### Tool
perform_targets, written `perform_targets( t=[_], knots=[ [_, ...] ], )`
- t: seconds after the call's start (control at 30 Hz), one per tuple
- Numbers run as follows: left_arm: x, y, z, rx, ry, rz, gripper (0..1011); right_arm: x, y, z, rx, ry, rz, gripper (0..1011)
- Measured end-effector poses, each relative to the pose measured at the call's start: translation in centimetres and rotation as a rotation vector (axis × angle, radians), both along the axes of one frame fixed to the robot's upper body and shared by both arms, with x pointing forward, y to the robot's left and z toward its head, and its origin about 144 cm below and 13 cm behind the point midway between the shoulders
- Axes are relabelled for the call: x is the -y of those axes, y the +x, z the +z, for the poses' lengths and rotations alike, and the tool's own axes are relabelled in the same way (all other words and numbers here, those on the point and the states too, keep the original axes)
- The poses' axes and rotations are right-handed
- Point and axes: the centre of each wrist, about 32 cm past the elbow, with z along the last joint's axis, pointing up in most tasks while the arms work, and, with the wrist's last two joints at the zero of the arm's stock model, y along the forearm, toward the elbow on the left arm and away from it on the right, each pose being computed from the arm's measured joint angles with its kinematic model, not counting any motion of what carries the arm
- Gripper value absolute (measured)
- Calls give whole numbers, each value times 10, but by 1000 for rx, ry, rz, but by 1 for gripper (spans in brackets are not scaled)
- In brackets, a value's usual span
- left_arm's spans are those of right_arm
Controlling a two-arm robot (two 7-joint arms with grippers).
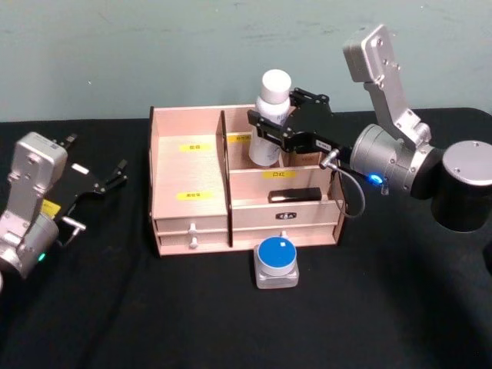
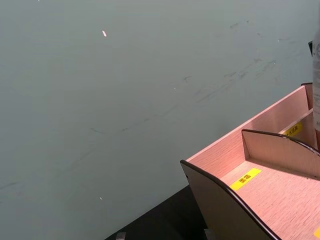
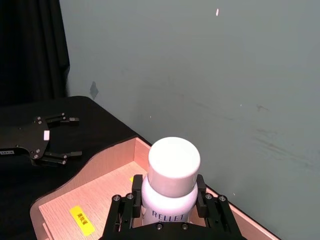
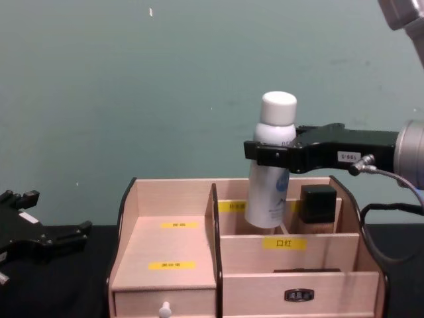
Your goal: Pick up the facial cleanser and watermelon frost from the table and place them into the tiered storage box.
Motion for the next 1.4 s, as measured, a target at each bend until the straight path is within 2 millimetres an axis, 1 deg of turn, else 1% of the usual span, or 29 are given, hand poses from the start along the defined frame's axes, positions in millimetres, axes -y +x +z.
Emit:
perform_targets(
  t=[0.57,0.77,1.4],
  knots=[
    [0,0,0,0,0,0,1010,-9,14,-5,1,-27,-2,607],
    [0,0,0,0,0,0,1009,-10,16,-7,0,-29,-4,607],
    [0,0,0,0,0,0,1010,-10,19,-23,-60,-29,-2,607]
  ],
)
